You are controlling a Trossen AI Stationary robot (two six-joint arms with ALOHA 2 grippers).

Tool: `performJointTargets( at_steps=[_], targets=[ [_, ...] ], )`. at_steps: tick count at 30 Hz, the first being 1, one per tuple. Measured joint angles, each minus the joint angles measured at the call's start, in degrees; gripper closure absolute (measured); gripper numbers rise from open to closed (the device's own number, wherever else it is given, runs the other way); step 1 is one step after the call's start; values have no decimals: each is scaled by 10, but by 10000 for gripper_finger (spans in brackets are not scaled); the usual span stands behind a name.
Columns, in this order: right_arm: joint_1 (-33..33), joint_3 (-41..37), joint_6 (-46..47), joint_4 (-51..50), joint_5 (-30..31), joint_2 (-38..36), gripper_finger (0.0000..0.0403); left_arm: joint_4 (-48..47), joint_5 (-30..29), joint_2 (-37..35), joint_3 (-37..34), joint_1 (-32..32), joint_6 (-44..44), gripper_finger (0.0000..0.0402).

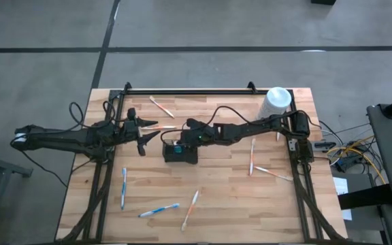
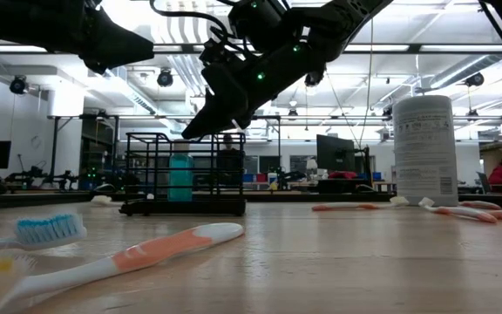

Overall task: Pick & Place toothbrushing station
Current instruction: Put the blue mouthwash into the middle section of the wire organizer, then put the orange toothbrush into the right section of the wire organizer

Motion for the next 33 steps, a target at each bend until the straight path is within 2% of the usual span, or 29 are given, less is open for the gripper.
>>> performJointTargets(
  at_steps=[19,25,33],
  targets=[
    [0,0,1,24,-2,-13,395,0,0,0,0,0,0,215],
    [-2,1,-10,6,-1,-90,395,16,0,-2,0,0,21,215],
    [-5,1,-39,-116,-1,-260,395,79,0,-25,0,0,56,215]
  ],
)
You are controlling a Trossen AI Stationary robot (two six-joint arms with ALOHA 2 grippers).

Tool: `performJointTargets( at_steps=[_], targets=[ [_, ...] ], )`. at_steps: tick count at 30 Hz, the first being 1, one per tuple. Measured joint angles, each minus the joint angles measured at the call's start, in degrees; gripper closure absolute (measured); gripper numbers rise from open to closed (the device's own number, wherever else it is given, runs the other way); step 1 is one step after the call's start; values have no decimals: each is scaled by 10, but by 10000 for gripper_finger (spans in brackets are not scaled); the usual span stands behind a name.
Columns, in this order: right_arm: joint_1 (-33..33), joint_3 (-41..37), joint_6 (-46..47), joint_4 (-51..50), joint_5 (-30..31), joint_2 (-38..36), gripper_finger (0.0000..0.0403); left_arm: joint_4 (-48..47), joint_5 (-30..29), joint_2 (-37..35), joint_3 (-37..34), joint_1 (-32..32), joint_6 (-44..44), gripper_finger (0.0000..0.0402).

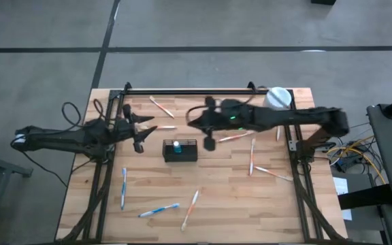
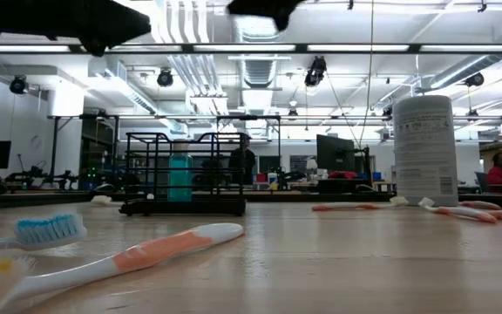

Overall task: Pick & Place toothbrushing station
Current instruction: Put the orange toothbrush into the right section of the wire organizer

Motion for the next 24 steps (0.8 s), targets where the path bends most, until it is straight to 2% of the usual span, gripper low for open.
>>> performJointTargets(
  at_steps=[6,9,12,17,24],
  targets=[
    [2,-1,63,-138,0,-109,394,-3,0,-21,0,0,4,215],
    [2,-1,151,-214,3,-153,394,-4,0,-26,0,0,4,215],
    [3,-1,261,-291,54,-186,394,-5,0,-30,0,0,4,216],
    [12,-1,425,-420,143,-213,394,-5,0,-32,0,0,5,215],
    [15,-13,574,-515,152,-192,394,-11,36,-52,0,0,33,215]
  ],
)
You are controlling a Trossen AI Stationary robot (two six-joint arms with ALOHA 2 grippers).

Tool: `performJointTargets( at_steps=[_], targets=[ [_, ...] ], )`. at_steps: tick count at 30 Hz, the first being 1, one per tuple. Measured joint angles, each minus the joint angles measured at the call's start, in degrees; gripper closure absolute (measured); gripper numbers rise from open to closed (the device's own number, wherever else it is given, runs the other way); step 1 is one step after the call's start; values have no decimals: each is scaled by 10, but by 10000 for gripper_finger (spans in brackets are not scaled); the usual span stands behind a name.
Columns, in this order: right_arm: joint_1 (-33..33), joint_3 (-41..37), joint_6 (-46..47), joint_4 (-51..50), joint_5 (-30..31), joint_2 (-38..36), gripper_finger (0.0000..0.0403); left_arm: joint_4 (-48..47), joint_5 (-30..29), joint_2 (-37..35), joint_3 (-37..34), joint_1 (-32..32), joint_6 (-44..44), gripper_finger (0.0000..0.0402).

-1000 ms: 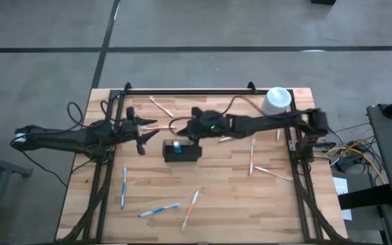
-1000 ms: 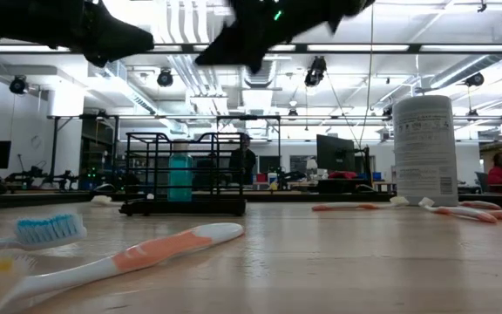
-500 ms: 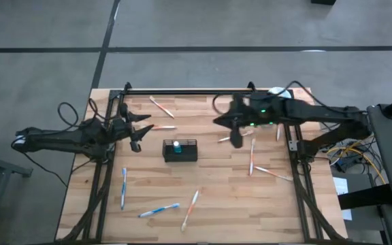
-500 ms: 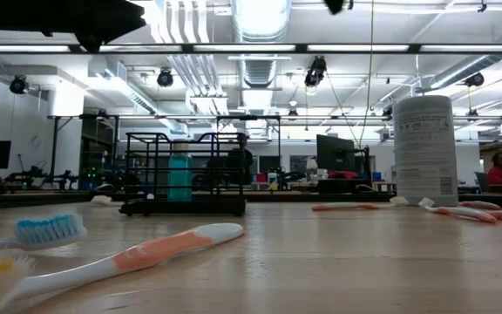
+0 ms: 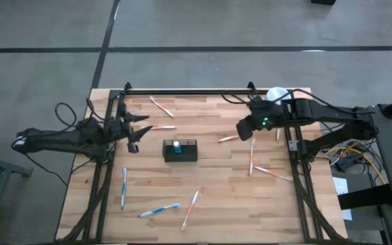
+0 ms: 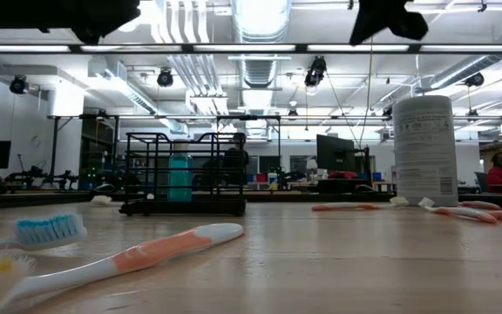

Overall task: Pick & Place toothbrushing station
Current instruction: Put the orange toothbrush into the right section of the wire organizer

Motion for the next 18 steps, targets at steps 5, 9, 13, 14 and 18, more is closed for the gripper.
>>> performJointTargets(
  at_steps=[5,9,13,14,18],
  targets=[
    [0,-20,45,-5,-6,30,394,-77,20,-37,0,0,26,215],
    [0,-21,55,-3,-20,61,394,-151,22,-72,0,0,16,215],
    [0,-21,55,-2,-24,84,394,-189,57,-99,0,0,10,216],
    [0,-21,55,-1,-23,88,394,-197,64,-106,0,0,10,215],
    [0,-21,78,1,-23,94,394,-250,67,-132,0,0,-12,215]
  ],
)
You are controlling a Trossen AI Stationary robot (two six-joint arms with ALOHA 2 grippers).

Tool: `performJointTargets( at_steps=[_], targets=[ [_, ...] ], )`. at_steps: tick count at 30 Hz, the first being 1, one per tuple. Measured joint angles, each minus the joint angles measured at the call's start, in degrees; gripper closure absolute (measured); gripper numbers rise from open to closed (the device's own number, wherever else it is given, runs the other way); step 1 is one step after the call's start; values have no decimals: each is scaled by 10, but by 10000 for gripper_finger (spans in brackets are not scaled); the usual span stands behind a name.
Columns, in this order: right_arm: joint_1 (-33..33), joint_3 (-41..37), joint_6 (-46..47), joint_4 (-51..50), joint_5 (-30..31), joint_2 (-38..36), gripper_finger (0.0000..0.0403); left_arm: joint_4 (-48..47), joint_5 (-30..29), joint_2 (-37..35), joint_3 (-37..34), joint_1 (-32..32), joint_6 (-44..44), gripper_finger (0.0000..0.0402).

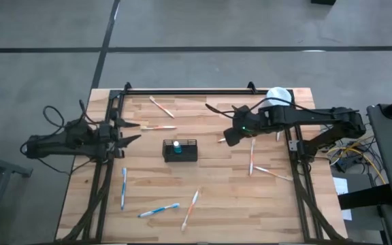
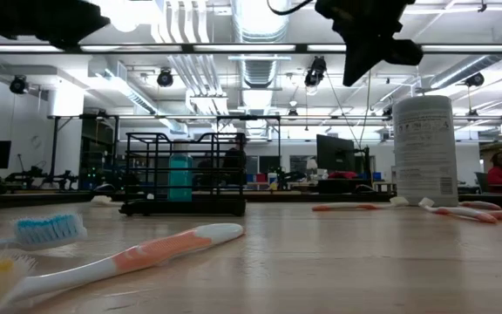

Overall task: Pick & Place toothbrushing station
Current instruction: Put the orange toothbrush into the right section of the wire organizer

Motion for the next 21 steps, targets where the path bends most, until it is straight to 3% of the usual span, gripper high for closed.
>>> performJointTargets(
  at_steps=[8,21],
  targets=[
    [-1,0,20,0,18,-29,394,-50,5,-29,-15,0,-27,215],
    [-1,0,43,-6,34,-47,394,62,5,-85,-130,0,-38,215]
  ],
)
